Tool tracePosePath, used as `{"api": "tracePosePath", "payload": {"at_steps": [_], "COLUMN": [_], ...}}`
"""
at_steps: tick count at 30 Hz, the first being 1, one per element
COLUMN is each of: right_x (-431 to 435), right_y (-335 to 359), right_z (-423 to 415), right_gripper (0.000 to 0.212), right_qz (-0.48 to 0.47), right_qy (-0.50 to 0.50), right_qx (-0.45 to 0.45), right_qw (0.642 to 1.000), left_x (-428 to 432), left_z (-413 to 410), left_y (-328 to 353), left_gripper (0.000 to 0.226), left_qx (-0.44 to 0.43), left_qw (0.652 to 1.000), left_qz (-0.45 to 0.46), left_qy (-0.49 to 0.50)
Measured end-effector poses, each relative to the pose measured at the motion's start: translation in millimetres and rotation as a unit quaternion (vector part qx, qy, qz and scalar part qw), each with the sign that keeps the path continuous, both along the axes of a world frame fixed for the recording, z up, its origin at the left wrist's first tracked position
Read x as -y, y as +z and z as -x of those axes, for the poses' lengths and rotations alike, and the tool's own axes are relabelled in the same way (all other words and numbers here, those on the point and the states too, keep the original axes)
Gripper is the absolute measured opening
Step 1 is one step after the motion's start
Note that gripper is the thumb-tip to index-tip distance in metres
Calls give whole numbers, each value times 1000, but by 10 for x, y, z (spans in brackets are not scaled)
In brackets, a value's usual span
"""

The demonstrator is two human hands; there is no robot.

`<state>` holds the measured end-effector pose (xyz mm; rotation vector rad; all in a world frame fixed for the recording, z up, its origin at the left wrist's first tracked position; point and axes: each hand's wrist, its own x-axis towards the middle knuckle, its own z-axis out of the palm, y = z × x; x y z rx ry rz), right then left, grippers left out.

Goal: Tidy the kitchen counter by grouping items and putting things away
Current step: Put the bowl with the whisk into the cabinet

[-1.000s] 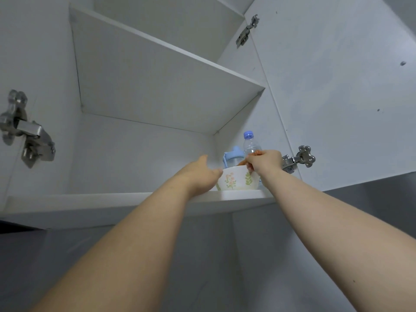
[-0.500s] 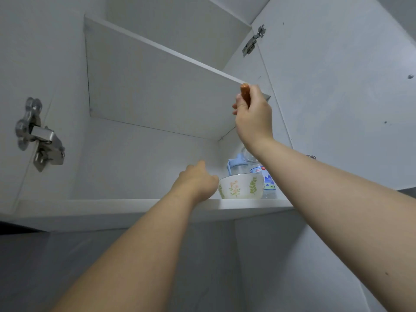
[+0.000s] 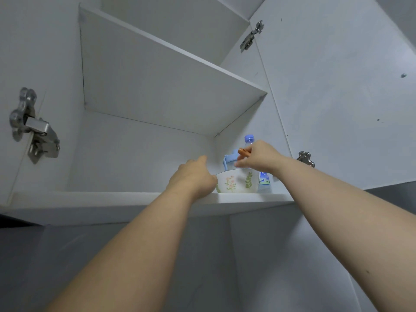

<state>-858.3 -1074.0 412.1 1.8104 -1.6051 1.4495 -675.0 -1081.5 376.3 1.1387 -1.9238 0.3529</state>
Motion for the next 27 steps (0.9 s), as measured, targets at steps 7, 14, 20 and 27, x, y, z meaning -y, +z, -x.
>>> {"api": "tracePosePath", "payload": {"at_steps": [7,14,20,27], "right_x": [223,275,100,-239], "right_y": [-176,-252,-200,-58], "right_z": [103,44,-74,-329], "right_gripper": [47,36,27,25], "right_qz": [-63,-16,33,103], "right_qy": [-46,-41,-66,-11], "right_qx": [-44,-18,-51,-4], "right_qw": [996,999,996,995], "left_x": [-34,-23,-46,-198], "left_z": [-7,-11,-25,-326], "left_y": [1,-2,25,116], "left_gripper": [62,52,52,48], "left_qx": [13,-11,-74,-419], "left_qw": [998,998,993,828], "left_qz": [-51,-53,-62,-222], "left_qy": [-35,-26,-73,-298]}}
